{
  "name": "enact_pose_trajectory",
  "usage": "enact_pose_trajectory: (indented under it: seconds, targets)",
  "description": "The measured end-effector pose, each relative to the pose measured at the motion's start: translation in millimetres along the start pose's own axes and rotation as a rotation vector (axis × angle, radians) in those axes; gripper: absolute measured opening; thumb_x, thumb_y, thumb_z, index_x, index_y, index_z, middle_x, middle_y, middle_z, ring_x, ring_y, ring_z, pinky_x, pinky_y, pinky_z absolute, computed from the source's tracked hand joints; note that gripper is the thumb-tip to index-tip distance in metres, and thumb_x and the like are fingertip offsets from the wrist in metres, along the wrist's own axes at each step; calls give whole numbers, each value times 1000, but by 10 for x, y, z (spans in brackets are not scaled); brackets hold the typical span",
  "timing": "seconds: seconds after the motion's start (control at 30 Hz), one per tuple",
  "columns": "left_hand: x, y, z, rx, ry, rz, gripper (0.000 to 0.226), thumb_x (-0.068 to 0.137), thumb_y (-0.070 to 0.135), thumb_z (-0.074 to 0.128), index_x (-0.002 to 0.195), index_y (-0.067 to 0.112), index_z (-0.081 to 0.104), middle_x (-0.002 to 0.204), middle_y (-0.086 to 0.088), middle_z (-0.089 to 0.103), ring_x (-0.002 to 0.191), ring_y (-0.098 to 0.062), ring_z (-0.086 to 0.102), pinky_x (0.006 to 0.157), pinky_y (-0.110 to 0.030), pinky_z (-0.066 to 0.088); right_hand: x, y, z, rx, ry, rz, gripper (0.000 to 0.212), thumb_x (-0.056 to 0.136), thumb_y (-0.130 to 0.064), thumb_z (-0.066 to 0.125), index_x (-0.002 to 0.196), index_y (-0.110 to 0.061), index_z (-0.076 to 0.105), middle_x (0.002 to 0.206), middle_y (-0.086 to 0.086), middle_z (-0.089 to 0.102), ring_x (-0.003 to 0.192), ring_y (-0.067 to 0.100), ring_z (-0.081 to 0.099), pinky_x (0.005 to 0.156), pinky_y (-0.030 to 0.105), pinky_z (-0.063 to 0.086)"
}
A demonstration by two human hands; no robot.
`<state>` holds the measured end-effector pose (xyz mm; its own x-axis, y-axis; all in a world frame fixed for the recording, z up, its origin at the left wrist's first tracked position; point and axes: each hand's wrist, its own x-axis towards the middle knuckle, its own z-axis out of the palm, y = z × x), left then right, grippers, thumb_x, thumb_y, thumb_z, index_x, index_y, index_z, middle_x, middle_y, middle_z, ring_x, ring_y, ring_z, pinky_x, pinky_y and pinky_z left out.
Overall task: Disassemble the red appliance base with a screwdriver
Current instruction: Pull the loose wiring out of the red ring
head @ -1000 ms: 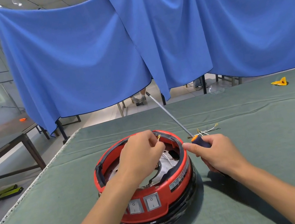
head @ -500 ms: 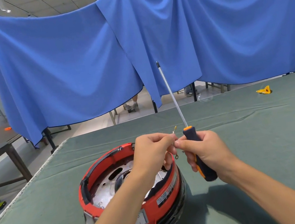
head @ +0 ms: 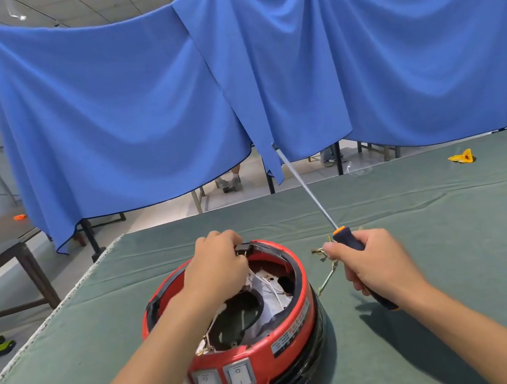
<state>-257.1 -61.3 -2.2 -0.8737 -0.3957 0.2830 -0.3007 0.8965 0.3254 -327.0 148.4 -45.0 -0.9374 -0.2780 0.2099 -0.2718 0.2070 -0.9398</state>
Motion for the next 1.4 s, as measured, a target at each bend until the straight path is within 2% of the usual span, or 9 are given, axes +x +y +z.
enact_pose_trajectory:
  seconds: [0.07, 0.17, 0.3, 0.4, 0.63, 0.87, 1.13, 1.27, 1.4]
  targets:
    - [134, -100, -14, 87, -100, 13, 48, 88, 12, 45, 135, 21, 45, 140, -1, 44, 131, -23, 32, 105, -42, 35, -57, -43, -4, -113, -27, -29, 39, 82, -46, 65, 70, -9, 62, 45, -1, 55, 39, 14, 50, 47, 28, 42]
    - [226, -230, 38, 199, -204, 36, 52, 91, 18, 42, 142, 28, 36, 148, 4, 38, 134, -23, 33, 107, -41, 32, -127, -90, -26, -287, -39, -96, 42, 79, -60, 60, 71, -19, 62, 53, -4, 64, 46, 10, 57, 61, 35, 52]
    - [180, -317, 136, 309, -145, 66, 56, 92, 21, 40, 146, 31, 29, 147, 4, 37, 131, -24, 37, 103, -39, 33, -181, -156, -30, -387, -67, -137, 45, 78, -64, 59, 78, -19, 66, 65, 1, 66, 64, 23, 63, 69, 43, 56]
    - [124, -330, 134, 318, -114, 27, 60, 90, 19, 42, 147, 32, 27, 147, 4, 37, 131, -24, 36, 104, -39, 32, -236, -203, -11, -504, -93, -168, 45, 79, -68, 55, 81, -25, 67, 68, -1, 66, 66, 20, 63, 69, 38, 55]
    - [-22, -382, 58, 315, -68, -55, 63, 91, 19, 43, 148, 33, 22, 149, 4, 33, 136, -22, 30, 109, -38, 23, -160, -436, 7, -781, -197, -159, 48, 89, -61, 48, 78, -17, 63, 71, -4, 69, 75, 18, 65, 65, 26, 45]
    - [-14, -494, 35, 291, -37, -133, 61, 91, 20, 43, 148, 33, 24, 149, 1, 35, 135, -23, 30, 110, -39, 23, -46, -594, 35, -872, -383, -97, 41, 91, -55, 50, 82, -19, 67, 71, -1, 73, 57, 12, 62, 56, 23, 42]
    - [-13, -511, 42, 179, 62, -146, 54, 90, 20, 45, 142, 34, 38, 141, 0, 45, 129, -23, 39, 107, -42, 27, -28, -709, 112, -879, -331, -91, 48, 83, -58, 54, 59, -17, 54, 55, -3, 66, 41, 13, 54, 48, 21, 38]
    - [-23, -479, 6, 7, 195, -134, 40, 85, 12, 51, 120, 28, 60, 123, 0, 61, 113, -24, 54, 99, -43, 39, -50, -748, 52, -945, -317, -113, 41, 84, -53, 55, 65, -16, 61, 54, -4, 62, 55, 17, 63, 51, 22, 40]
    - [-34, -447, 28, 10, 185, -118, 28, 85, 11, 50, 106, 26, 62, 113, 1, 63, 106, -24, 55, 94, -43, 39, -64, -734, 46, -939, -323, -106, 41, 85, -50, 57, 64, -16, 60, 55, -3, 62, 60, 19, 65, 57, 23, 45]
